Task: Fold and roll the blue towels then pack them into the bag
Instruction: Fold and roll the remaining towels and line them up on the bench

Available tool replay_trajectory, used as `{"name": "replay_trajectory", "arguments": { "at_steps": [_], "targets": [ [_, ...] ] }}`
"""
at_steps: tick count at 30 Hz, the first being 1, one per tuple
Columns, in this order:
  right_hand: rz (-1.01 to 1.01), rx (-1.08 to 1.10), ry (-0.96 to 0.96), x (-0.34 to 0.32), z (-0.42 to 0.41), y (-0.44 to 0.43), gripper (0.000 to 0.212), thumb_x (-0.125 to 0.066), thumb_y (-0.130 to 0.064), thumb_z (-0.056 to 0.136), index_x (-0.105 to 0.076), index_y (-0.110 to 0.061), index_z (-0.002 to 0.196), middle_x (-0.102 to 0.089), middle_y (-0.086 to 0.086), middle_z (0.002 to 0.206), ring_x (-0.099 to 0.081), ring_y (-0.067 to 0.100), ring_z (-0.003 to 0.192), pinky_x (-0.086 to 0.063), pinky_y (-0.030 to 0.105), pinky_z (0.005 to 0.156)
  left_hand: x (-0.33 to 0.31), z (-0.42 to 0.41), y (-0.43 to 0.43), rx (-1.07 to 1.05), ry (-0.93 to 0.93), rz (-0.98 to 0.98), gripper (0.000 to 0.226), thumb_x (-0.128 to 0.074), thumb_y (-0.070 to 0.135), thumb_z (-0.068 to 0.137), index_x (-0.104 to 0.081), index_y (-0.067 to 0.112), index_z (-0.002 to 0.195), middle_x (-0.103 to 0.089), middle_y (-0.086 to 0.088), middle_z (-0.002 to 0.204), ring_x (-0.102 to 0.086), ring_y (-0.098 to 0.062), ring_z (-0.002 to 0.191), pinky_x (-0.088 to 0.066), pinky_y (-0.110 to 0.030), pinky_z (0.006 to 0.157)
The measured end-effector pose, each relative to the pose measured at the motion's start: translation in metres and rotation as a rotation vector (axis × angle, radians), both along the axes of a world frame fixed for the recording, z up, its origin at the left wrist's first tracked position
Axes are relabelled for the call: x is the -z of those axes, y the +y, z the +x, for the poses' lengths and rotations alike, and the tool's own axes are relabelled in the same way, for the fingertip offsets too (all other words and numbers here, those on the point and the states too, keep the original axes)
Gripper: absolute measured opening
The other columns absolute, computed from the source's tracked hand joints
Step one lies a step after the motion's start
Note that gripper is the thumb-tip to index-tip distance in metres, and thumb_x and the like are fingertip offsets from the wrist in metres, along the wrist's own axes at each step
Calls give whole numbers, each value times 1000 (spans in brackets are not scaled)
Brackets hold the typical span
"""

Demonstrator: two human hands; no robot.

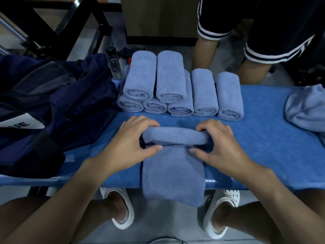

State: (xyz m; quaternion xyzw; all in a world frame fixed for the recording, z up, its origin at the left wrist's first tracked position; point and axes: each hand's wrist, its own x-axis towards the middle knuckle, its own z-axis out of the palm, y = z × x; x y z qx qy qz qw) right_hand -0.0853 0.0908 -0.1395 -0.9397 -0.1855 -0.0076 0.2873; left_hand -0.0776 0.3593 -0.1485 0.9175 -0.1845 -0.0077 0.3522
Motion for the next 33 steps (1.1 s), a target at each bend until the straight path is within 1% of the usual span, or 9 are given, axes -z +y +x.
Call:
{"name": "replay_trajectory", "arguments": {
  "at_steps": [3, 9, 11, 15, 18, 21, 26, 30, 33],
  "targets": [
    [49, -49, 15, -2, -9, -3, 35, -60, -57, 80, -48, -31, 101, -51, -14, 108, -49, 8, 106, -34, 31, 93, -2, -7, 1, 39, 36, -126, 30, -64, 52, 83, -63, 28, 102, -57, 17, 104, -54, -12, 108, -43, -31, 94],
    [61, -48, 66, 1, -17, -5, 25, -46, -53, 91, -49, -28, 90, -51, -15, 110, -47, 7, 111, -37, 38, 95, 5, -13, 0, 76, 77, -203, 17, -65, 41, 85, -64, 25, 89, -59, 11, 103, -58, -19, 106, -45, -36, 95],
    [24, -30, 96, 2, -19, -6, 31, -44, -58, 88, -48, -31, 104, -50, -18, 113, -44, 2, 109, -36, 34, 96, 7, -11, 2, 68, 81, -138, 25, -64, 46, 84, -62, 29, 103, -59, 16, 108, -56, -14, 109, -46, -40, 96],
    [-102, -48, 139, 2, -19, -8, 69, -40, -69, 82, -39, -31, 139, -52, -18, 128, -41, 3, 120, -30, 33, 105, 8, -9, 10, 70, 145, 152, 77, -49, 76, 75, -52, 32, 137, -42, 23, 129, -38, -3, 125, -34, -39, 110],
    [-81, -58, 166, 0, -17, -10, 72, -56, -65, 83, -37, -32, 144, -50, -19, 125, -37, -3, 113, -28, 29, 105, 6, -8, 11, 77, 199, 223, 73, -46, 83, 65, -58, 38, 121, -38, 20, 124, -33, -3, 119, -28, -35, 108],
    [-36, -49, 222, -2, -15, -8, 69, -69, -46, 83, -39, -31, 144, -47, -18, 119, -33, -15, 99, -29, 27, 106, 2, -6, 10, 77, 247, 186, 50, -55, 78, 65, -53, 42, 99, -47, 23, 112, -39, 1, 109, -31, -32, 101],
    [53, -13, 184, 5, -6, -4, 68, -72, -42, 82, -42, -27, 142, -44, -23, 110, -46, 2, 109, -40, 39, 102, 1, -4, 8, -48, 341, 28, 40, -76, 56, 71, -52, 45, 100, -60, 19, 103, -40, -5, 106, -39, -29, 85],
    [-3, 67, 9, 4, 1, 3, 63, -72, -37, 83, -47, -23, 140, -40, -17, 119, -41, 13, 109, -35, 29, 98, 1, 1, 5, -126, 217, -91, 47, -75, 52, 72, -47, 50, 110, -58, 21, 112, -52, -14, 111, -47, -39, 94],
    [-68, 73, -151, 0, 3, 9, 56, -78, -27, 79, -54, -19, 129, -38, -10, 120, -30, 5, 104, -34, 29, 94, 0, 1, 0, -90, 39, -85, 56, -79, 31, 79, -50, 41, 126, -50, 26, 117, -48, -7, 118, -41, -42, 104]
  ]
}}
